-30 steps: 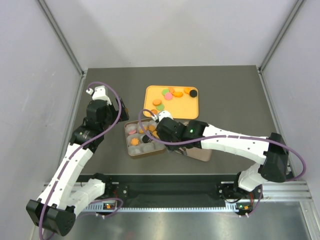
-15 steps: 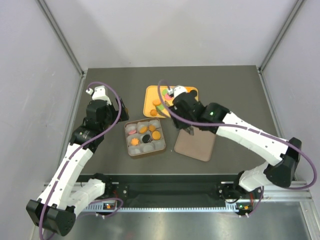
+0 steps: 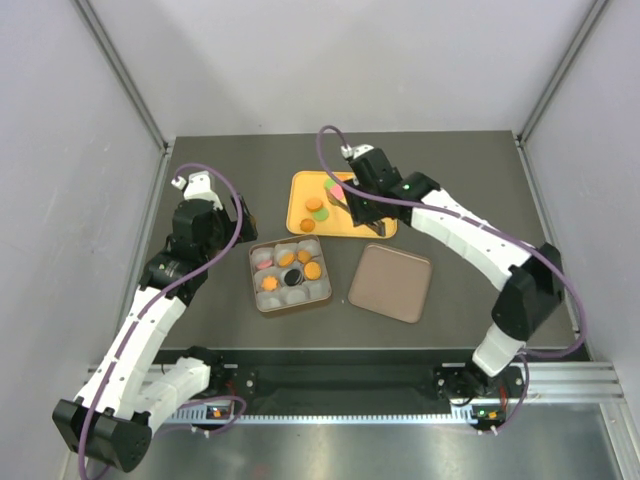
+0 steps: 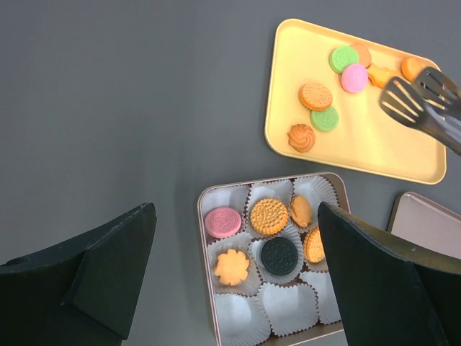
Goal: Pack the cookies
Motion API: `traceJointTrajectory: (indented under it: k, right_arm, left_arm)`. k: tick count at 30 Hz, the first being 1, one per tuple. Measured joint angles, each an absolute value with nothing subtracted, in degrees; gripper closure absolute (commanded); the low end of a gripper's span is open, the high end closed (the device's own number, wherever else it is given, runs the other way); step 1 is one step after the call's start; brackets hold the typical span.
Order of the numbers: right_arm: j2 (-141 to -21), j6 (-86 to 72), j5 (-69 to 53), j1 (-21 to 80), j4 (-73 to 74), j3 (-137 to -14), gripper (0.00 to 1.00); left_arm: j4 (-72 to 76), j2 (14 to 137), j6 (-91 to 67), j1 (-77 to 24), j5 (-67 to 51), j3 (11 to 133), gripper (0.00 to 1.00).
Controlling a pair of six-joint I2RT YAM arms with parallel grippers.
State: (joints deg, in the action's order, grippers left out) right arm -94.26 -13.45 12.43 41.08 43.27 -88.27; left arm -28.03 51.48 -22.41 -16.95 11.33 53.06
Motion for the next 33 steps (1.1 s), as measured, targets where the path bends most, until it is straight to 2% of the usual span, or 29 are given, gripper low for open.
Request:
traceJointTrajectory:
  k: [13,33]
  right_arm:
    - [-110.26,-12.47,7.92,41.08,40.23,-97.82,0.51]
    - [-116.92,-12.40,6.35,41.28,39.86,-102.26,0.51]
  left_arm:
    - [-28.01,51.48,-22.41,-16.73,11.31,53.06,0.01]
    - [-27.99,51.51,-22.41,-16.21,11.11,53.06,0.01]
